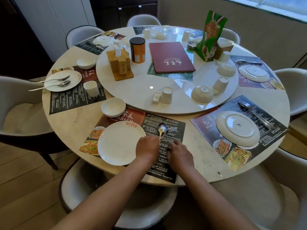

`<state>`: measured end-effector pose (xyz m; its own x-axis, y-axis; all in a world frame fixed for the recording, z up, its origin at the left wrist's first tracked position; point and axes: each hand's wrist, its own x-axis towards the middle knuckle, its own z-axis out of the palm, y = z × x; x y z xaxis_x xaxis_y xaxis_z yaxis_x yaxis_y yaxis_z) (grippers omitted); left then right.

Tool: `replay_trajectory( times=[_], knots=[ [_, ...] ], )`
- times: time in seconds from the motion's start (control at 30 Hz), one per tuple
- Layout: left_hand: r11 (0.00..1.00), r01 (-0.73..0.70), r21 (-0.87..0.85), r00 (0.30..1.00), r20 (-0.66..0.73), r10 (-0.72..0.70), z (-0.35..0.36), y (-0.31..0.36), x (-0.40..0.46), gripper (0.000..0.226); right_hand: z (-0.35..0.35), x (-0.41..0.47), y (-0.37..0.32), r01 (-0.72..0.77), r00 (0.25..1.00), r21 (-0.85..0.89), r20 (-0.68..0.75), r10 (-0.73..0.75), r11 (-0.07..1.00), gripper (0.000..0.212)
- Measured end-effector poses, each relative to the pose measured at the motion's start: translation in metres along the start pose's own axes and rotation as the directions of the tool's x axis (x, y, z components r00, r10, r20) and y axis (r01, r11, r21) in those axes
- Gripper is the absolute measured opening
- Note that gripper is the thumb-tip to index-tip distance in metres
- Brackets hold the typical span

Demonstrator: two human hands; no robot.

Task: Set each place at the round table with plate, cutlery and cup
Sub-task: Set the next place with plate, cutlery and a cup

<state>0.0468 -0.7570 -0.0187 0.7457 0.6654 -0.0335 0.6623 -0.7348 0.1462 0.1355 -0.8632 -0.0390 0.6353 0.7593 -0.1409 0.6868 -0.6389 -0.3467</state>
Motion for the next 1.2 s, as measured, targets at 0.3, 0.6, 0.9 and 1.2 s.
replay_trajectory(
  times=[0.3, 0.6, 0.9, 1.2],
  knots=[
    [0.713, 0.288, -0.640, 0.920, -0.022, -0.392, -0.021, -0.074, -0.053, 0.024, 0.019, -0.003, -0.072, -0.120, 0.989, 0.364, -0.039, 0.144, 0.924, 0.030],
    [0.503, 0.449, -0.738, 0.810, 0.099, -0.578, -0.008, -0.151, -0.094, 0.017, 0.053, -0.012, -0.108, -0.180, 0.981, 0.352, -0.009, 0.195, 0.918, 0.047],
    [0.493, 0.492, -0.718, 0.778, 0.109, -0.618, 0.000, -0.162, -0.096, 0.008, 0.050, -0.011, -0.107, -0.199, 0.977, 0.329, -0.009, 0.214, 0.923, 0.042],
    [0.484, 0.477, -0.734, 0.785, 0.108, -0.610, 0.007, -0.169, -0.103, 0.011, 0.054, -0.012, -0.109, -0.219, 0.972, 0.299, -0.020, 0.236, 0.929, 0.044]
  ],
)
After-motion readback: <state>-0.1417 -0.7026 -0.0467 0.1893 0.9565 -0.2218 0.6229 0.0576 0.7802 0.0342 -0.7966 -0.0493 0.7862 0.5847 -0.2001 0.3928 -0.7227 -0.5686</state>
